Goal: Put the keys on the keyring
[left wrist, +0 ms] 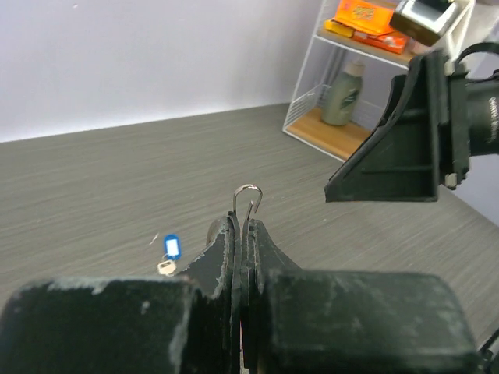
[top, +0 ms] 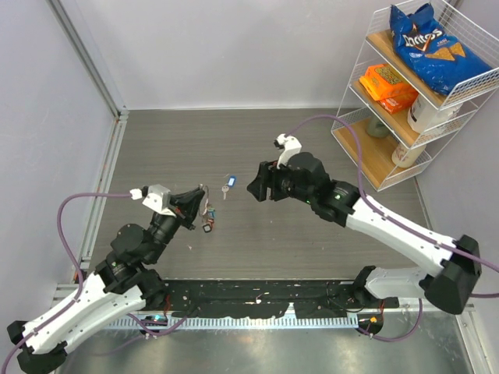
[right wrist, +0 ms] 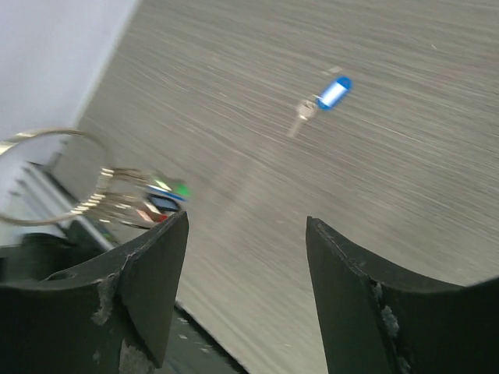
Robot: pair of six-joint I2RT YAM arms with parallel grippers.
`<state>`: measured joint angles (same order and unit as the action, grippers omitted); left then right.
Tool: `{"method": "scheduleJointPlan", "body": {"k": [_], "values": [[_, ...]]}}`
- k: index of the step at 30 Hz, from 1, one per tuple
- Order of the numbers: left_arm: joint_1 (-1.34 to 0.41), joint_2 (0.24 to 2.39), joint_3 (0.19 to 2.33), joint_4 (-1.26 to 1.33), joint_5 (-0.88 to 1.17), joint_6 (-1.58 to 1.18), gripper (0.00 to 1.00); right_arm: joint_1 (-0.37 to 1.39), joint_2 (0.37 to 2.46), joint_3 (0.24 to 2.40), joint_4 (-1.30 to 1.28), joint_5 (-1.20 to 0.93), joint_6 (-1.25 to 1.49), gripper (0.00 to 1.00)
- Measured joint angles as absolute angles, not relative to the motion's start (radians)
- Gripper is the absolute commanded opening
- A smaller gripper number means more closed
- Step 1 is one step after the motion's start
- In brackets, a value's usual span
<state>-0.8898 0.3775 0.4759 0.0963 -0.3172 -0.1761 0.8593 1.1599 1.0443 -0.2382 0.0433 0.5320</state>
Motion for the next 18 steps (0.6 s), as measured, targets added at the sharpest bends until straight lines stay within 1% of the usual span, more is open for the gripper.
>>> {"method": "scheduleJointPlan", "body": {"k": [4,11,18], "values": [[-0.89,0.379,0.52,-0.022,-0.371,-0.19,0.0,0.817,1.283,1.093,-0.323,0.043,0.402,0.71],[-0.89,0.384,0.56,-0.174,-0.427,-0.221,0.0,0.774,1.419,1.203,-0.34,0.016,0.17,0.71],[-0.89,0.381,0.561,-0.243,-0.473,-0.229,0.0,0.769,1.577,1.288,-0.311,-0.116,-0.128,0.77]]}}
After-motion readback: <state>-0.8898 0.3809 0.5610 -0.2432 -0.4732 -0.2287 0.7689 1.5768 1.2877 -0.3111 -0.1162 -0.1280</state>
